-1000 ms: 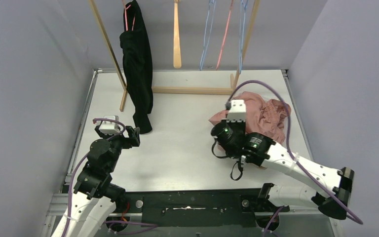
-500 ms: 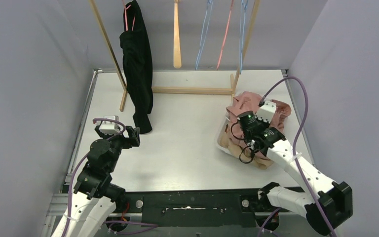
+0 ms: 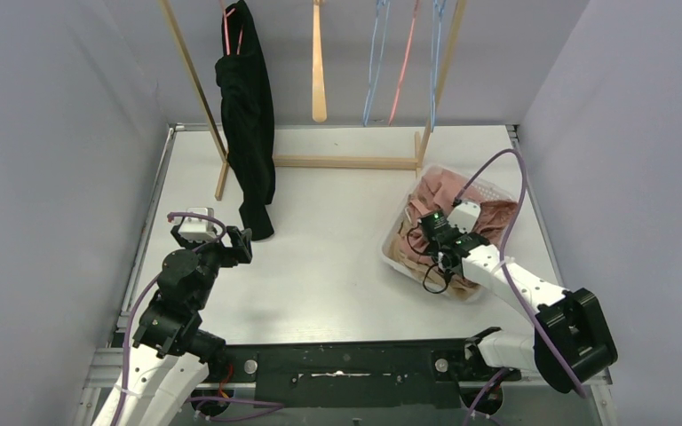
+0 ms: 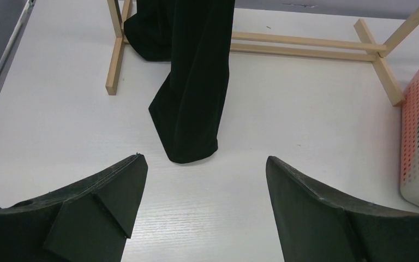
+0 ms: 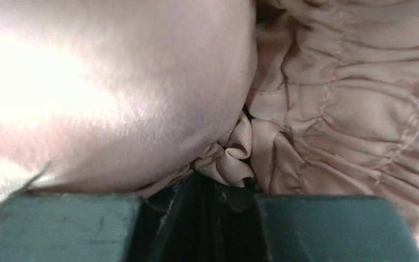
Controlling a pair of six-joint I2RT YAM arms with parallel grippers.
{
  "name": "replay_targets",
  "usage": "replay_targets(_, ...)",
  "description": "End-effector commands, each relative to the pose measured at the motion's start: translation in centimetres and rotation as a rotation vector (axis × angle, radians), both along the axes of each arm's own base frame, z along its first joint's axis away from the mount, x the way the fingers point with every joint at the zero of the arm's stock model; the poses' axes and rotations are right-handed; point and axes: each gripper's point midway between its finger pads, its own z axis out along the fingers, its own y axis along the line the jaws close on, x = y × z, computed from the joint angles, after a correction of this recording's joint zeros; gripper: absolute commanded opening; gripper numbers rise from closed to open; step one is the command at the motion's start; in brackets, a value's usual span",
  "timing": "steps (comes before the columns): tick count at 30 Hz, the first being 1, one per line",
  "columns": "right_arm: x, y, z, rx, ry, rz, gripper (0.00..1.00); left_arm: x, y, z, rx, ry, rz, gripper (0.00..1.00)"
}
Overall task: Remove the shorts from the hanger
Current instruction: Place the shorts in the basket.
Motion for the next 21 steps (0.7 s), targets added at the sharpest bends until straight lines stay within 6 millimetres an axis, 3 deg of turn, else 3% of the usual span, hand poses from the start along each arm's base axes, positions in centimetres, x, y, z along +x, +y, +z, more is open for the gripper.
replay_targets(1,-2.1,3.6,0.5,0.085,0.085,0.131,0.14,0.2,-0.2,2.1,-0.019,-0.063,-0.005,0.8)
replay_targets(5,-0.8,4.8,6.2,0.106,-0.044,0.21,0.32,0.2,-0.1,2.2,-0.019,-0.065,-0.002,0.8)
replay_targets(9,-0.5,5.5,10.6,0.159,-0.145,0.265,0.45,0.2,-0.1,2.2,-0.02,-0.069,-0.001,0.8)
replay_targets(17,0.5,7.2,18.2,0.252,-0.356,0.353,0.53,0.2,-0.1,2.3,-0.021,-0.069,-0.004,0.8)
replay_targets(21,2.0,6.2,20.5,0.205,-0.436,0.302,0.54,0.2,-0.1,2.3,-0.02,-0.068,-0.004,0.8)
